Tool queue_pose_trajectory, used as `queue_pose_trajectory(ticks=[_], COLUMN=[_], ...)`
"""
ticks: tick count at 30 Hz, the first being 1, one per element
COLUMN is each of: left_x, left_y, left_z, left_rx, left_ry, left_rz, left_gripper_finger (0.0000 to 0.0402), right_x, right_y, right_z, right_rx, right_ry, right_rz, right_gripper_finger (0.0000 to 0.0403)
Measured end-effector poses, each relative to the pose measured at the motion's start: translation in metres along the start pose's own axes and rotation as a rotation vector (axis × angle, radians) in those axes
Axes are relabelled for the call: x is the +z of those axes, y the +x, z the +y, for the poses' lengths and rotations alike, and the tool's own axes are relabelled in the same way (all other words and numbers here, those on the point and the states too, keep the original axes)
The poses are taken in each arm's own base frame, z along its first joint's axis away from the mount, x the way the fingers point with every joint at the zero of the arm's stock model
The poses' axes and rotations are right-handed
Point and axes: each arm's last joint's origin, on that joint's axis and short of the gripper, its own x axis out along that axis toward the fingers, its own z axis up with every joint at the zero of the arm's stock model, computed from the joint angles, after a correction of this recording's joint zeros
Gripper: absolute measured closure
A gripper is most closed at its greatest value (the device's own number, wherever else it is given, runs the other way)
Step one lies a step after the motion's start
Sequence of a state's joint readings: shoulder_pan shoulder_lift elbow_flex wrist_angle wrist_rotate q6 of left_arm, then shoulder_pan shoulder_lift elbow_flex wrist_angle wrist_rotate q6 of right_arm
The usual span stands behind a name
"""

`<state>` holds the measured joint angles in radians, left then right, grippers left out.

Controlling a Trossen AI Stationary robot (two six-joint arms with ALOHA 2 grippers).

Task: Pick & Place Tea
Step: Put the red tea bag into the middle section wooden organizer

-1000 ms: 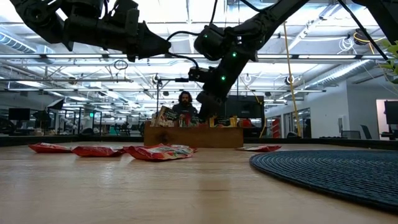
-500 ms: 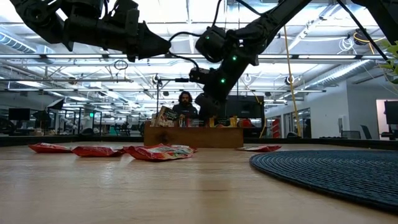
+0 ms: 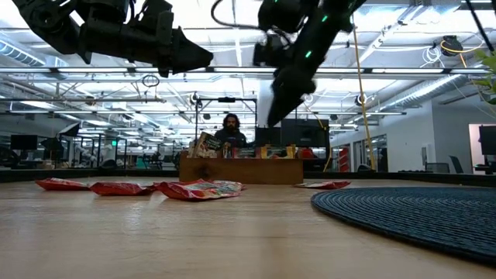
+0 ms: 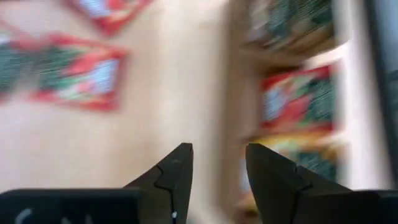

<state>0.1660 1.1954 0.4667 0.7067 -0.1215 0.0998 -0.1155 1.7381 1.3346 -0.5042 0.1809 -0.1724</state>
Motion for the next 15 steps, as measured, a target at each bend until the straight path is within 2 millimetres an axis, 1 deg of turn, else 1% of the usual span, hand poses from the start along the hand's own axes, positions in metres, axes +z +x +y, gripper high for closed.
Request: queue_pose_trajectory(ticks=[2,4,8,11,15], left_x=[0.0,0.0,0.0,0.0,0.0], left_y=[0.0,0.0,0.0,0.0,0.0], left_z=[0.0,0.0,0.0,0.0,0.0], left_rx=[0.0,0.0,0.0,0.0,0.0], left_ry=[0.0,0.0,0.0,0.0,0.0], left_rz=[0.001,0.001,0.0,0.0,0.0], left_gripper_finger=[0.0236,0.0232,0.0225,0.0222,0.0225], right_x=[-0.004,-0.01,-0.023,-0.031,-0.045], right_y=[-0.01,-0.014,-0.014,-0.011,0.001], right_z=[0.014,0.028,0.049,0.053,0.043], right_rx=[0.033,0.049,0.054,0.032,0.001], right_ry=[0.069,0.132,0.205,0.264,0.374], right_rz=[0.05,0.129,0.277,0.369,0.397], right_gripper_finger=[0.0259,0.0248,0.0212,0.0183,0.0159])
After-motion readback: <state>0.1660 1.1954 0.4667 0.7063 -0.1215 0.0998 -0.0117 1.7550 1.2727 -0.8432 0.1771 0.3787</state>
